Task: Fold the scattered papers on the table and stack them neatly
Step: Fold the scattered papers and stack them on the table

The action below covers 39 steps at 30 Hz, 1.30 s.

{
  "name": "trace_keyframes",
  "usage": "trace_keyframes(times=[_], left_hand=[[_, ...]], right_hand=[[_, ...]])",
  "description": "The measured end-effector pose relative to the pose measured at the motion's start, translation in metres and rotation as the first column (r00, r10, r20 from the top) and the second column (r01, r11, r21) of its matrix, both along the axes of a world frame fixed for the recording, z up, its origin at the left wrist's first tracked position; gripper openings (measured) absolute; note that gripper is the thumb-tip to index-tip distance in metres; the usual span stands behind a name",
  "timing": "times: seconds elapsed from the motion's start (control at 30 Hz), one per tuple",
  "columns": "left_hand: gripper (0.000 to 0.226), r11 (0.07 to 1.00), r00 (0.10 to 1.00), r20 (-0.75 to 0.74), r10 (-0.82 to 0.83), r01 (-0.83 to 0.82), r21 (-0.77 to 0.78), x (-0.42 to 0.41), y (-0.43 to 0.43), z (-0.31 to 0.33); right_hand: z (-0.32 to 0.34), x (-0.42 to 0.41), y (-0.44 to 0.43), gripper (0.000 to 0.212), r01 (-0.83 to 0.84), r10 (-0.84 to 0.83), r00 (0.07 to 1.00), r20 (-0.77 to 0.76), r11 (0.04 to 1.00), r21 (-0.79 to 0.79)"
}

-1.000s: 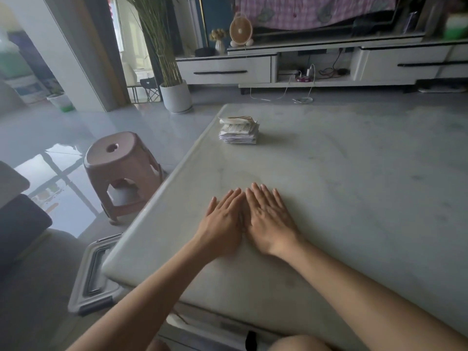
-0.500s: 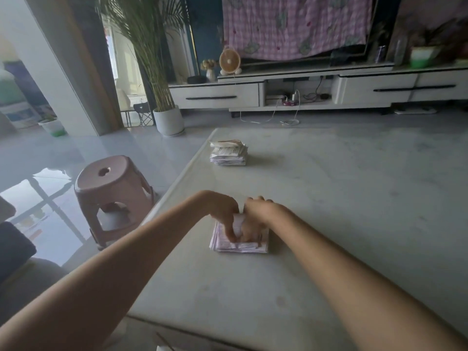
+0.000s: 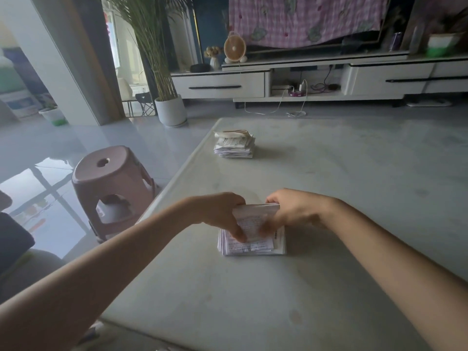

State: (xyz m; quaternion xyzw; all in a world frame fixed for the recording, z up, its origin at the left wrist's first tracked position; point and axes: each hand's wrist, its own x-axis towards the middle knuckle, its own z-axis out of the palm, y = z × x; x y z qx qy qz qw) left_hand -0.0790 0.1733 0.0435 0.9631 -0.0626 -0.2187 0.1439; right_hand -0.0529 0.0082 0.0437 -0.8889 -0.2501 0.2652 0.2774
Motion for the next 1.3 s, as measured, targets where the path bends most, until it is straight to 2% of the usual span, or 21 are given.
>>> trace_keyframes(times=[0.1, 0.17, 0.2, 0.27, 0.3, 0.33, 0.4, 0.47, 0.53, 0.6, 0.67, 0.7, 0.73, 0.83, 0.93, 1.0, 1.07, 1.17, 1.3], left_hand=[[0.034, 0.993, 0.998, 0.046, 0.038, -0.032, -0.109, 0.003, 0.006, -0.002], [0.038, 0.938, 0.984, 0.05, 0.172, -0.148, -0.314, 0.006, 0.016, -0.003], [0.043, 0.848, 0.964, 0.007, 0.267, -0.231, -0.476, 0.01, 0.024, -0.004], [0.058, 0.539, 0.899, -0.152, 0.412, -0.375, -0.754, 0.018, 0.036, -0.006], [0.065, 0.404, 0.859, -0.208, 0.469, -0.418, -0.814, 0.026, 0.041, -0.008], [0.069, 0.314, 0.817, -0.24, 0.525, -0.448, -0.837, 0.034, 0.044, -0.01], [0.071, 0.262, 0.725, -0.177, 0.666, -0.449, -0.855, 0.058, 0.05, -0.017], [0.07, 0.285, 0.63, -0.058, 0.775, -0.43, -0.857, 0.087, 0.055, -0.024], [0.066, 0.337, 0.58, 0.005, 0.815, -0.467, -0.818, 0.104, 0.051, -0.033], [0.056, 0.493, 0.553, 0.166, 0.816, -0.517, -0.7, 0.118, 0.049, -0.045], [0.046, 0.717, 0.587, 0.412, 0.697, -0.554, -0.423, 0.125, 0.046, -0.052], [0.044, 0.78, 0.598, 0.514, 0.615, -0.555, -0.288, 0.125, 0.046, -0.053], [0.042, 0.798, 0.6, 0.553, 0.578, -0.557, -0.231, 0.123, 0.048, -0.058], [0.037, 0.759, 0.578, 0.496, 0.648, -0.546, -0.356, 0.119, 0.053, -0.061], [0.033, 0.64, 0.492, 0.418, 0.763, -0.484, -0.597, 0.118, 0.058, -0.059], [0.032, 0.617, 0.486, 0.405, 0.774, -0.436, -0.656, 0.116, 0.055, -0.054], [0.032, 0.629, 0.492, 0.419, 0.763, -0.418, -0.655, 0.114, 0.054, -0.048], [0.032, 0.659, 0.49, 0.458, 0.742, -0.404, -0.635, 0.11, 0.053, -0.043], [0.03, 0.823, 0.487, 0.663, 0.568, -0.319, -0.47, 0.092, 0.039, -0.036]], right_hand=[[-0.011, 0.006, -0.006, 0.023, 0.072, -0.054, 0.994, -0.091, 0.975, 0.211], [-0.016, 0.012, -0.004, 0.022, 0.155, -0.11, 0.983, -0.148, 0.928, 0.34], [-0.017, 0.019, -0.002, 0.022, 0.194, -0.138, 0.976, -0.169, 0.901, 0.388], [-0.016, 0.034, 0.006, 0.023, 0.296, -0.187, 0.945, -0.267, 0.837, 0.46], [-0.016, 0.044, 0.013, 0.023, 0.349, -0.212, 0.924, -0.32, 0.808, 0.475], [-0.018, 0.055, 0.023, 0.024, 0.409, -0.255, 0.899, -0.355, 0.779, 0.475], [-0.025, 0.082, 0.048, 0.035, 0.498, -0.392, 0.866, -0.311, 0.737, 0.458], [-0.031, 0.108, 0.078, 0.049, 0.533, -0.527, 0.837, -0.148, 0.721, 0.444], [-0.032, 0.11, 0.096, 0.054, 0.544, -0.594, 0.804, 0.017, 0.748, 0.38], [-0.038, 0.112, 0.11, 0.057, 0.556, -0.614, 0.769, 0.179, 0.78, 0.287], [-0.047, 0.114, 0.116, 0.061, 0.554, -0.559, 0.735, 0.384, 0.821, 0.137], [-0.051, 0.114, 0.116, 0.063, 0.552, -0.527, 0.716, 0.458, 0.829, 0.09], [-0.056, 0.113, 0.115, 0.064, 0.542, -0.497, 0.714, 0.492, 0.838, 0.06], [-0.054, 0.115, 0.108, 0.057, 0.55, -0.539, 0.718, 0.441, 0.827, 0.115], [-0.043, 0.122, 0.101, 0.051, 0.629, -0.667, 0.704, 0.245, 0.745, 0.222], [-0.041, 0.128, 0.098, 0.049, 0.653, -0.699, 0.703, 0.131, 0.707, 0.271], [-0.042, 0.133, 0.095, 0.048, 0.66, -0.705, 0.708, 0.054, 0.686, 0.305], [-0.04, 0.14, 0.092, 0.046, 0.673, -0.725, 0.688, 0.027, 0.652, 0.348], [-0.033, 0.135, 0.079, 0.032, 0.656, -0.73, 0.683, 0.031, 0.632, 0.412]])
